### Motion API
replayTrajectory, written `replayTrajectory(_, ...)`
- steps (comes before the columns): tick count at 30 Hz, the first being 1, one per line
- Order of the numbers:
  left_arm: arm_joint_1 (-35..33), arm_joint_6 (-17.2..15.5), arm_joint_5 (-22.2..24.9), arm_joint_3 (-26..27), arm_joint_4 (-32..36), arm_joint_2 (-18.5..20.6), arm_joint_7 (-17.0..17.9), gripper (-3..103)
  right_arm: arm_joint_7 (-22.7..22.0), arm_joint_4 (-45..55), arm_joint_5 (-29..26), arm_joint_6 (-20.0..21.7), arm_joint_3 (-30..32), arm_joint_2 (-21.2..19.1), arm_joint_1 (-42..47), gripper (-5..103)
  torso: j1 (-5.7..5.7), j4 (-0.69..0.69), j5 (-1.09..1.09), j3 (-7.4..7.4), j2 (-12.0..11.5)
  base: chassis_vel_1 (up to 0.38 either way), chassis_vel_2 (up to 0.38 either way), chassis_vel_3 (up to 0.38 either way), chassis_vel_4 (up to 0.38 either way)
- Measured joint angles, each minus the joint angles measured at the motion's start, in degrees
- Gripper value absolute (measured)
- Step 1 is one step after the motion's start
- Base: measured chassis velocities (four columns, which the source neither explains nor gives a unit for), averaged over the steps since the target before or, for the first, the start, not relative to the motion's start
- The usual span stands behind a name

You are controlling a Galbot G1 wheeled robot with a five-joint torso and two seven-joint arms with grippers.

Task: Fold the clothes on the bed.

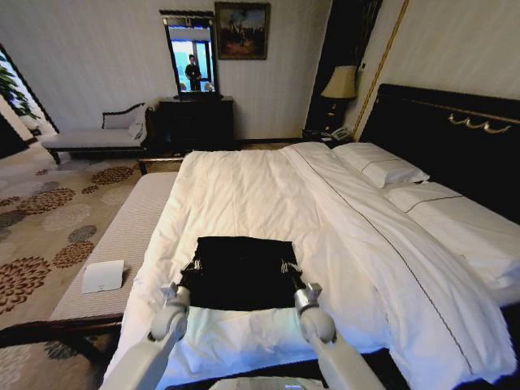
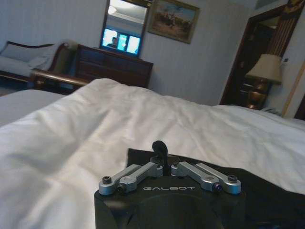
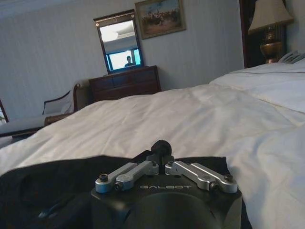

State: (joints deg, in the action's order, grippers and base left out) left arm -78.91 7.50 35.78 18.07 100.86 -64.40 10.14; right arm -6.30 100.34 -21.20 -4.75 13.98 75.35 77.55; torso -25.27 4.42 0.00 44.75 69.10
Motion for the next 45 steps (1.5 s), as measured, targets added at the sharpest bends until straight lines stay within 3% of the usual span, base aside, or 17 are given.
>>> replayTrajectory(7, -4.61, 1.07, -2.69, 2.94, 2.46, -0.39, -0.26, 2, 0.20, 3.81, 1.58, -0.33, 1.86, 0.57, 4.24, 1, -0.01, -0.01, 0.00, 0.00, -0.01, 0.000, 0.000, 0.000, 0.000)
replayTrajectory(28, -7.34, 0.82, -5.28, 0.98, 3.58, -0.63, 1.45, -1, 1.65, 2.95, 4.99, -2.13, 3.02, 1.30, 8.34, 1, -0.01, 0.00, 0.00, 0.01, -0.02, 0.000, 0.000, 0.000, 0.000)
replayTrajectory(29, -7.72, 0.62, -5.29, 0.99, 3.98, -0.51, 1.68, 2, 2.06, 3.29, 5.01, -2.00, 3.03, 1.31, 8.93, -1, -0.01, 0.00, 0.00, 0.01, -0.02, 0.000, 0.000, 0.000, 0.000)
replayTrajectory(31, -8.67, -0.08, -5.36, 1.37, 4.88, -0.18, 1.97, 13, 2.61, 3.80, 5.10, -1.96, 3.24, 1.31, 10.32, 9, -0.01, 0.00, 0.00, 0.01, -0.01, 0.000, 0.000, 0.000, 0.000)
replayTrajectory(34, -9.54, -0.11, -6.47, 2.06, 5.36, 0.01, 1.99, 19, 2.80, 4.32, 5.23, -2.23, 3.85, 1.36, 11.43, 14, -0.01, 0.00, -0.01, 0.01, -0.02, 0.000, 0.000, 0.000, 0.000)
replayTrajectory(36, -10.97, 0.06, -7.22, 3.00, 6.34, 0.36, 1.74, 30, 2.83, 5.37, 5.20, -2.55, 4.57, 1.45, 12.80, 26, -0.01, 0.00, 0.00, 0.01, -0.01, 0.000, 0.000, 0.000, 0.000)
replayTrajectory(37, -10.97, 0.06, -7.22, 3.00, 6.34, 0.36, 1.74, 30, 2.83, 5.37, 5.20, -2.55, 4.57, 1.45, 12.80, 26, -0.01, 0.00, 0.00, 0.01, -0.01, 0.000, 0.000, 0.000, 0.000)
replayTrajectory(41, -13.41, 0.24, -6.60, 5.17, 8.52, 0.59, 1.08, 46, 2.97, 7.84, 4.99, -3.23, 5.77, 1.43, 15.83, 47, -0.01, 0.00, 0.00, 0.01, -0.01, 0.000, 0.000, 0.000, 0.000)
replayTrajectory(43, -13.62, 0.24, -6.34, 5.46, 8.80, 0.59, 1.02, 51, 3.00, 8.22, 4.83, -3.30, 5.93, 1.44, 16.22, 47, -0.01, 0.00, 0.00, 0.01, -0.01, 0.000, 0.000, 0.000, 0.000)
replayTrajectory(45, -14.00, 0.16, -4.66, 6.77, 9.66, 0.65, 0.91, 62, 3.03, 9.76, 3.82, -3.38, 6.55, 1.58, 17.53, 58, -0.01, 0.00, 0.00, 0.01, -0.01, 0.000, 0.000, 0.000, 0.000)
